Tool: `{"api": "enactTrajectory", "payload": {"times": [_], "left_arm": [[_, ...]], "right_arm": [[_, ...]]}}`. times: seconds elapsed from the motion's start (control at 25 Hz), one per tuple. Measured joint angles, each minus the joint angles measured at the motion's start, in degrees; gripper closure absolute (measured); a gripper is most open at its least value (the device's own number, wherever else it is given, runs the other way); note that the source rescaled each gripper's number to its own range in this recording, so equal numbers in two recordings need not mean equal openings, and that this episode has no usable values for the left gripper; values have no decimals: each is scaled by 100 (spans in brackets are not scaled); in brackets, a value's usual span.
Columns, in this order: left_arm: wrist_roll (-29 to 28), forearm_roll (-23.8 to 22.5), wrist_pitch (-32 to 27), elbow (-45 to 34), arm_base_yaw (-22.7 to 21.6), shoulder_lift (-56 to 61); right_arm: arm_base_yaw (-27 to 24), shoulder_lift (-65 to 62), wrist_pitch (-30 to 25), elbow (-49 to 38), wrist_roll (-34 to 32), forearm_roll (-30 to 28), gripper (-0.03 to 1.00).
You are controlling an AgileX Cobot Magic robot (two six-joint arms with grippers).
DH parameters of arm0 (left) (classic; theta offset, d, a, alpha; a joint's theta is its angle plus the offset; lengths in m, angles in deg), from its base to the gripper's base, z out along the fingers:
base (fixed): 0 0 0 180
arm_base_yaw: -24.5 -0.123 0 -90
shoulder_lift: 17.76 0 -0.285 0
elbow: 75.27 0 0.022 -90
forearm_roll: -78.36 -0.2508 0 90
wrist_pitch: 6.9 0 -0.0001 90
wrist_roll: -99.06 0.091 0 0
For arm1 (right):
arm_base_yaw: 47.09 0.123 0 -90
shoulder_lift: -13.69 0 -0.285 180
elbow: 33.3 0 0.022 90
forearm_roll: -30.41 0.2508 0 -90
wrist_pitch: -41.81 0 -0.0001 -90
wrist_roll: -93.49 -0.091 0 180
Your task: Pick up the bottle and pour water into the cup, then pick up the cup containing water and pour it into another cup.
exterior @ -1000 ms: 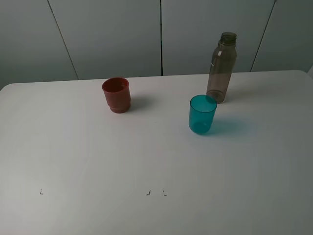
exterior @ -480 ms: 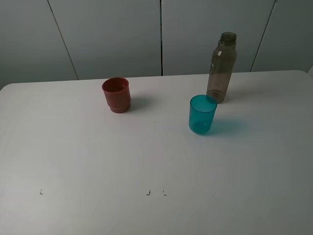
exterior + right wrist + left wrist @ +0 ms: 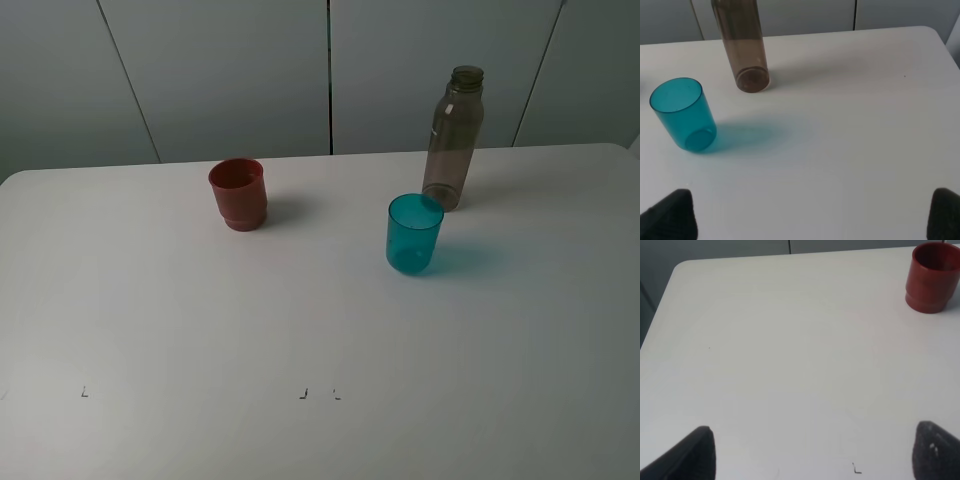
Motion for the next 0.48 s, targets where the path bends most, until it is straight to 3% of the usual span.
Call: {"api": "enactTrajectory", "payload": {"times": [0.48], "left_arm": [[0,0,0,0,0,0]], "right_arm": [[0,0,0,0,0,0,-3]]}}
